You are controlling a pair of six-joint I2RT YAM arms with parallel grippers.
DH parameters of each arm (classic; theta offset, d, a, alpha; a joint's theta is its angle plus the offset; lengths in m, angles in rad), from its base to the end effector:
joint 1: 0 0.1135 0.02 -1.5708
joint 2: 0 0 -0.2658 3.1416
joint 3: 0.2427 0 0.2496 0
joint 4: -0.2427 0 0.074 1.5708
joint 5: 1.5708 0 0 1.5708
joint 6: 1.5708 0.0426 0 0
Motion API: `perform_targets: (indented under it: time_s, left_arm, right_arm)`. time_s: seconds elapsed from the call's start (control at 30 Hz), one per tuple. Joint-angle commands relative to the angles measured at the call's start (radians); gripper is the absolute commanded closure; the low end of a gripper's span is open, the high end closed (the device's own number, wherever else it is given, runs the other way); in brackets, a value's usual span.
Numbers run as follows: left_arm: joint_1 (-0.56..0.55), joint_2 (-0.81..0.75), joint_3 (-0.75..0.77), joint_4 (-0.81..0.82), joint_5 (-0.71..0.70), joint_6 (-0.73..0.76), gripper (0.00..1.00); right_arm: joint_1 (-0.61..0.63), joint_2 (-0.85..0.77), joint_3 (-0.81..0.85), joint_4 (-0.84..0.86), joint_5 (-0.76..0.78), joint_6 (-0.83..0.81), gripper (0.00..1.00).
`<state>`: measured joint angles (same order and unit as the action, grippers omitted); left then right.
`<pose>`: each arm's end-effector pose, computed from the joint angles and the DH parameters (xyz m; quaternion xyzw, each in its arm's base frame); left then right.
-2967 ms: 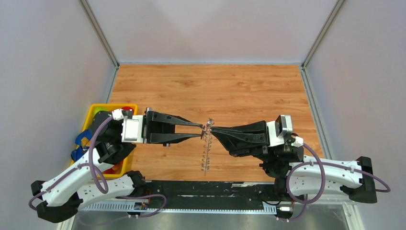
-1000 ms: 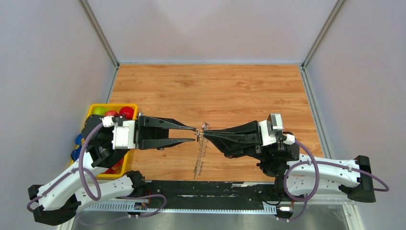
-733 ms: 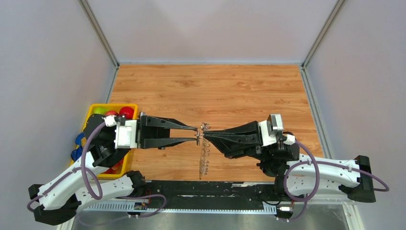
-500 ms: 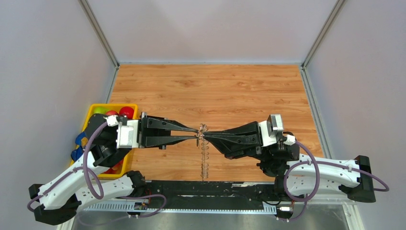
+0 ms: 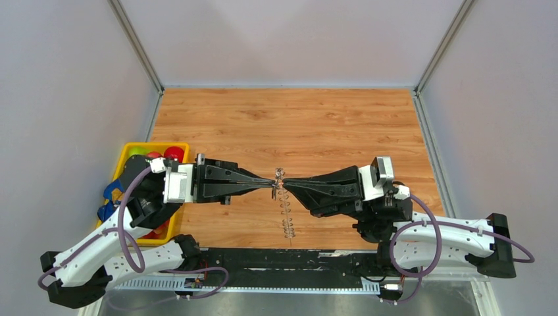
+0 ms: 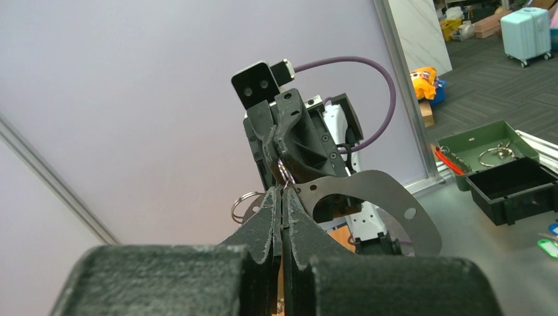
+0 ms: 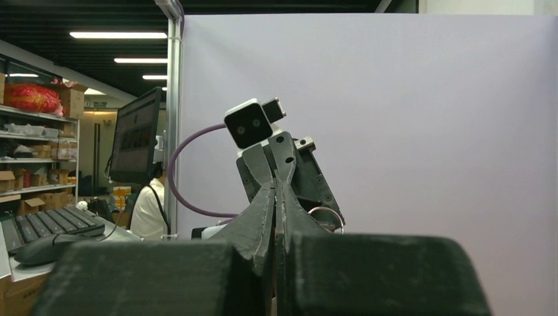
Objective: Put the keys on the keyring
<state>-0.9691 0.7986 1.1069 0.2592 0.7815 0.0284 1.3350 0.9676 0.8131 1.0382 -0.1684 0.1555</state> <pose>0.0517 -0.1284 0.4906 0.5060 0.2307 -0.5307 0.6397 0.0378 0.1878 0.4441 -0.2525 0.2349 0.6571 0.6703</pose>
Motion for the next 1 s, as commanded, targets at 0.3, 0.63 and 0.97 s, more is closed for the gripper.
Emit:
perform_targets:
  time_s: [0.3,0.63,0.97]
  left_arm:
    - [-0.002,0.007,-0.014,0.038,0.017,-0.002,1.00]
    - [-0.002,-0.007,-0.018,0.037,-0.005,-0.009,0.94]
    - [-0.002,-0.004,-0.013,0.041,-0.014,-0.022,1.00]
  right_arm:
    - [0.017,0.049,0.049,0.157,0.055,-0.023,1.00]
    - [0.026,0.052,0.048,0.133,0.059,-0.036,1.00]
    - [0.030,0.055,0.042,0.129,0.071,-0.039,1.00]
